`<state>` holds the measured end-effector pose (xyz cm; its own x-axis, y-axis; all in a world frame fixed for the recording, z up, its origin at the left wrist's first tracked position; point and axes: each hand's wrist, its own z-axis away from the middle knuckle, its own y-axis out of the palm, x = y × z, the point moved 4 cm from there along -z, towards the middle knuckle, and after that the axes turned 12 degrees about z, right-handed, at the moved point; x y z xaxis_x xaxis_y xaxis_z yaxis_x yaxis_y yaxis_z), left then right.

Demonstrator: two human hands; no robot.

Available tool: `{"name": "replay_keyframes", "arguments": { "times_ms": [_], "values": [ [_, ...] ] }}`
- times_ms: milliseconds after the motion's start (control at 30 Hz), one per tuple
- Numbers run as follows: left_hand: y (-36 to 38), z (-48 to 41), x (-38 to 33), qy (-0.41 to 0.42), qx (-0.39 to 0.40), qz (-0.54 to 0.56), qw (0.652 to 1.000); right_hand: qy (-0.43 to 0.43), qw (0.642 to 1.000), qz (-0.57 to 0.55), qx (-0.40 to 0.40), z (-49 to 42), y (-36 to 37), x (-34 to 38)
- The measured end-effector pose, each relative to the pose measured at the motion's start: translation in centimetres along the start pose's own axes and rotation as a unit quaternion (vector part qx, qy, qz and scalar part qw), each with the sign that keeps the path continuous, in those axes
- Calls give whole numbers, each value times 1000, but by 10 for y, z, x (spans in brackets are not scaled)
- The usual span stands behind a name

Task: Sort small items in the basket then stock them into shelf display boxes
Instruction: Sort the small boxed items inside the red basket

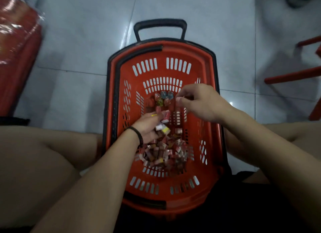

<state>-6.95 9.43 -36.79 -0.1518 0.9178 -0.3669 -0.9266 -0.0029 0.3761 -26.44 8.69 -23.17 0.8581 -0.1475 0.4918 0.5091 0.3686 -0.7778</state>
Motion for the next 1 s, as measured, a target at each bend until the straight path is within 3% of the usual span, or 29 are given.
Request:
{"name": "replay_keyframes", "arguments": {
  "times_ms": [100, 233, 467, 600, 700, 800, 933, 1000],
  "values": [
    [21, 41, -15, 45, 66, 47, 996, 50, 995, -91, -2, 4, -1, 7],
    [41, 90, -32, 125, 123, 32, 984, 27, 977, -206, 51, 18, 4, 37],
    [23, 133, -33, 156, 91, 88, 980, -9, 948, -317, 16, 33, -6, 81],
    [22, 142, -36, 200, 62, 97, 973, 28, 969, -228, -95, 24, -8, 88],
    [27, 153, -48, 257, 36, 53, 964, 29, 967, -221, -126, 17, -8, 89],
    [24, 154, -58, 283, 11, -11, 959, 14, 957, -262, -123, 19, -9, 89],
    [30, 153, -64, 231, 22, -6, 973, -6, 967, -231, -110, 21, -3, 94],
    [28, 151, -70, 218, 8, -26, 976, 12, 957, -274, -90, 19, 1, 94]
  ]
}}
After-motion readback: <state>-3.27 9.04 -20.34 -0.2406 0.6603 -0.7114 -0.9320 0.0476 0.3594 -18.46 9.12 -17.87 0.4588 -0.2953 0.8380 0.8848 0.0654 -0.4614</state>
